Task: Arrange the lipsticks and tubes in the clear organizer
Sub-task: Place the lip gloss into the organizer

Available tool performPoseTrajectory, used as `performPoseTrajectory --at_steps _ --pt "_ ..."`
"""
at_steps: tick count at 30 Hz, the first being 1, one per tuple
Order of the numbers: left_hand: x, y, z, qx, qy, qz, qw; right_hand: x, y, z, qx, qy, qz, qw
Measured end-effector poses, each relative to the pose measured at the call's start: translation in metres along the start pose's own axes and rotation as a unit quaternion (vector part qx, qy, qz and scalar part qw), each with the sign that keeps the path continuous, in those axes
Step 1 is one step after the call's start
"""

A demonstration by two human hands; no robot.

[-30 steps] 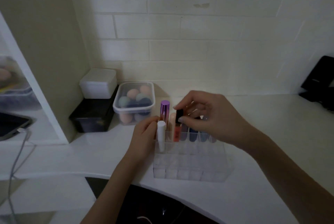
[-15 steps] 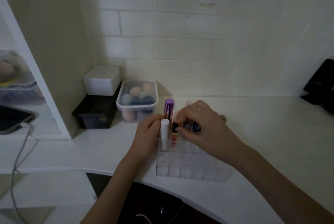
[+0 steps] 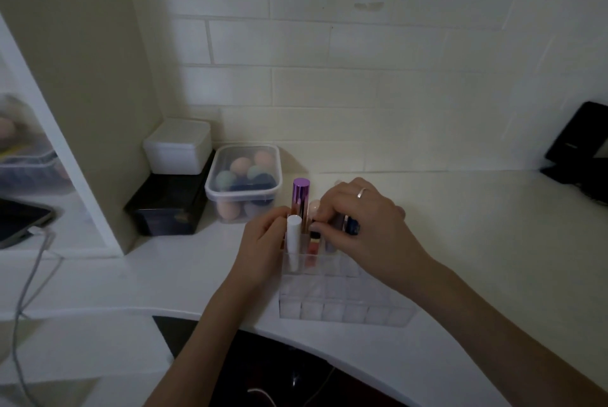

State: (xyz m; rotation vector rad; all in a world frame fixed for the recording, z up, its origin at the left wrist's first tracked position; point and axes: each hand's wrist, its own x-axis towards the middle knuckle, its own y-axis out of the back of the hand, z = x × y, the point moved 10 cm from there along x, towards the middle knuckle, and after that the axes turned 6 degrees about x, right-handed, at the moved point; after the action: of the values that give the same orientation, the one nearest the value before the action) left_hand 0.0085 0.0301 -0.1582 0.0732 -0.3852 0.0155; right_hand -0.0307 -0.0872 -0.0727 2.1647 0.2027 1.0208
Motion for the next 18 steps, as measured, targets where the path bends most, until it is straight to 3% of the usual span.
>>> performPoseTrajectory --at_steps 8,18 --pt "-0.0001 -0.0013 -0.0028 -0.018 0.013 -0.003 1.0 -0.0005 0.0054 -0.0045 0.036 0.028 0.008 0.999" --pt "-0.0007 -0.0018 0.005 -0.009 -0.018 -0.011 1.0 -0.0007 0.003 0.002 0.015 0.002 0.004 1.0"
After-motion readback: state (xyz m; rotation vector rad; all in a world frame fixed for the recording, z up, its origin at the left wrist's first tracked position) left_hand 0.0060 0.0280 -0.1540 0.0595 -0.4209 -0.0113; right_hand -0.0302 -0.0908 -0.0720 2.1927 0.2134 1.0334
